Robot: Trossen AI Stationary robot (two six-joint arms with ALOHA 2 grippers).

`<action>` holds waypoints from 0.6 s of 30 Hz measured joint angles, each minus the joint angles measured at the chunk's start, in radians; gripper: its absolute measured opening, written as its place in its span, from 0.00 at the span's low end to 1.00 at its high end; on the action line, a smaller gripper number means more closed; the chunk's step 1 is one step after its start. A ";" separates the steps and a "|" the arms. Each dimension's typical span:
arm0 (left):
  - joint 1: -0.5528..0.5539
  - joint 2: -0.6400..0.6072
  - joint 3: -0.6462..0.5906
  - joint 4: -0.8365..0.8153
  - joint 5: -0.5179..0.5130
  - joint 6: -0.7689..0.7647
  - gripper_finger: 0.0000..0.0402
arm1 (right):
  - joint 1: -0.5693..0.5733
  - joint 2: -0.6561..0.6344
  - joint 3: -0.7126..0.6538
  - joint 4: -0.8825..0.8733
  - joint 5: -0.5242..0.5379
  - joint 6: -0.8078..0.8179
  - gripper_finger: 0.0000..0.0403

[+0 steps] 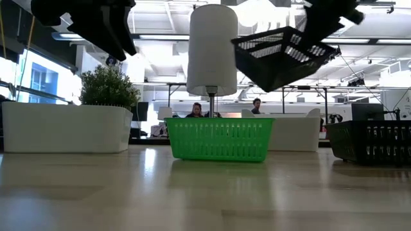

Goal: Stack baskets by color
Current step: Stack the top left black bin on top of the top right black bin

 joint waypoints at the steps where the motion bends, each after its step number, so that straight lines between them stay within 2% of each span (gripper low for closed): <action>1: 0.000 0.000 0.000 0.000 0.000 0.000 0.50 | 0.011 -0.003 0.000 -0.030 0.004 0.044 0.00; 9: 0.000 0.000 0.000 -0.001 0.000 -0.009 0.50 | 0.107 -0.025 0.000 -0.241 0.023 0.376 0.00; 15: 0.000 0.000 0.000 -0.004 0.000 -0.008 0.50 | 0.178 -0.029 0.000 -0.360 -0.018 0.570 0.00; 18: 0.000 0.000 0.000 -0.005 0.000 -0.008 0.50 | 0.208 -0.042 0.000 -0.356 -0.029 0.603 0.00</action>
